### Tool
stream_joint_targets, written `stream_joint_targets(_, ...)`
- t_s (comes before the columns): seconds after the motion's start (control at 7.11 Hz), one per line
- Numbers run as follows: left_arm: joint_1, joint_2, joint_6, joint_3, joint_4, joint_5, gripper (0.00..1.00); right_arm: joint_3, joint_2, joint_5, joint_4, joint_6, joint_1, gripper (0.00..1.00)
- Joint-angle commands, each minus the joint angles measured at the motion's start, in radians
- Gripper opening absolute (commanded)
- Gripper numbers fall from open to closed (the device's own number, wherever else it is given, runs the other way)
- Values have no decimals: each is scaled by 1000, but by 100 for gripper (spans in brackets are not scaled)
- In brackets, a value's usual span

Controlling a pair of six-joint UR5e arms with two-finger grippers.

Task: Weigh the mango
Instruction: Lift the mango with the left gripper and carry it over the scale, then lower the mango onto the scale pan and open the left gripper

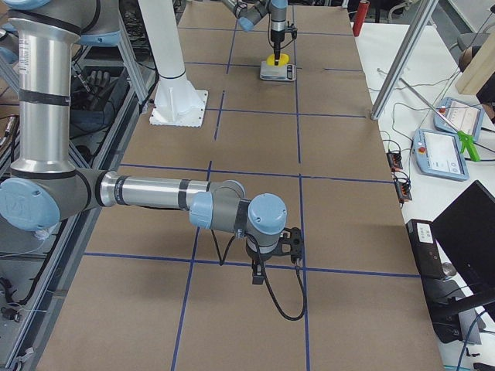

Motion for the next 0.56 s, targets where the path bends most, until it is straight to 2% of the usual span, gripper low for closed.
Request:
stream_joint_targets(0.0, 16, 5, -20, 37, -60, 2, 0, 1, 0, 0, 0, -2, 0, 100)
stream_joint_targets(0.14, 16, 6, -17, 37, -60, 2, 5, 1, 0, 0, 0, -2, 0, 100)
stream_joint_targets(0.28, 14, 6, -14, 31, -60, 3, 99, 1, 0, 0, 0, -2, 0, 100)
stream_joint_targets(0.42, 14, 8, -12, 22, -59, 5, 100, 1, 0, 0, 0, -2, 0, 100)
